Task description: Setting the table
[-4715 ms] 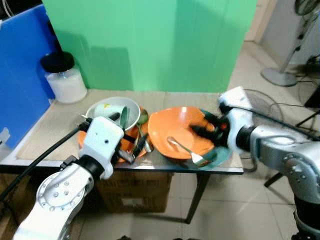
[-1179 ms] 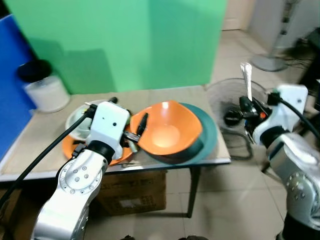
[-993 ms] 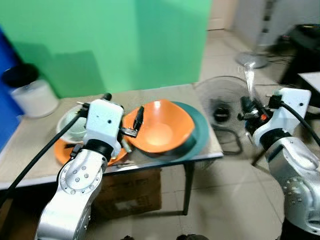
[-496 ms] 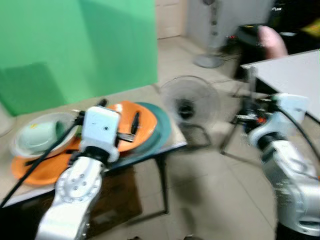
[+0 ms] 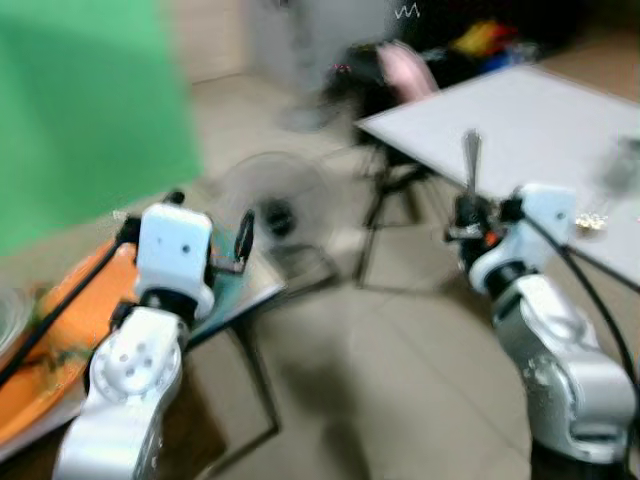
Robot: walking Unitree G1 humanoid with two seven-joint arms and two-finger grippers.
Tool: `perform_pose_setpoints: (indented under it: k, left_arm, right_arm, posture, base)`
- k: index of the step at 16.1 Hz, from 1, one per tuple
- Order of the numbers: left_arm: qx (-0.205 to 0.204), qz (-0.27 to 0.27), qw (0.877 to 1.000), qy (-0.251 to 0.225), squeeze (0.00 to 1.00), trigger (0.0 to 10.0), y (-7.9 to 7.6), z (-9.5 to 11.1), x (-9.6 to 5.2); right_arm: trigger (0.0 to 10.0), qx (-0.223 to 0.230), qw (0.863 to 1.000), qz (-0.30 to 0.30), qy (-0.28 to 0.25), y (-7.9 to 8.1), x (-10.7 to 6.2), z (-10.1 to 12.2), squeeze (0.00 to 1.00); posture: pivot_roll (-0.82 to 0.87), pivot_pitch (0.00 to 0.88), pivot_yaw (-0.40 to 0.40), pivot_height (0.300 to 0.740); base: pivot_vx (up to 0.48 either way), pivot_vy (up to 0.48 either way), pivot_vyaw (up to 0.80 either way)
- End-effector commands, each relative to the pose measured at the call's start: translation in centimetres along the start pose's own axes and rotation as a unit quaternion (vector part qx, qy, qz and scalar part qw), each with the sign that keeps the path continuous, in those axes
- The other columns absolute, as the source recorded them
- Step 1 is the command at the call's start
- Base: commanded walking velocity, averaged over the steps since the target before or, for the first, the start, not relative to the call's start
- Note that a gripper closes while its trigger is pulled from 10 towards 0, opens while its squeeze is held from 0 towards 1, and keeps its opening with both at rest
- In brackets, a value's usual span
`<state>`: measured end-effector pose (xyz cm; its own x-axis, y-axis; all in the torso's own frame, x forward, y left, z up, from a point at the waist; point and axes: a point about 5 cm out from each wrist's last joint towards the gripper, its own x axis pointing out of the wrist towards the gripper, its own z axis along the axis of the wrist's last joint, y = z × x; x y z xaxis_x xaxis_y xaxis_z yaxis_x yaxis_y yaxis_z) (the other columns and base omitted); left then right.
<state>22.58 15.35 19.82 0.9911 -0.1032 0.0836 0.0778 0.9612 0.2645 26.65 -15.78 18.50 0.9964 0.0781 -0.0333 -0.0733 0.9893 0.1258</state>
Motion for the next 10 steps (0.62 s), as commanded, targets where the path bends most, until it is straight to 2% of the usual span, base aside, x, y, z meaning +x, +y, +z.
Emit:
perform_pose_setpoints:
  k: [1, 10]
  left_arm:
    - [-0.004, -0.007, 1.0, -0.004, 0.0, 10.0, -0.2, 0.1, 0.2]
    - [0.0, -0.003, 1.0, 0.003, 0.0, 10.0, 0.9, -0.3, 0.6]
  right_arm:
    - [10.0, -0.004, 1.0, -0.016, -0.006, -0.5, 0.2, 0.2, 0.0]
    - [10.0, -0.012, 1.0, -0.017, -0.001, 0.0, 0.7, -0.1, 0.0]
  posture:
    - [-0.07, 0.0, 0.036, 0.74]
    - [-0.08, 0.0, 0.049, 0.74]
  base:
    - [0.334, 0.0, -0.8]
    - [0.337, 0.0, -0.8]
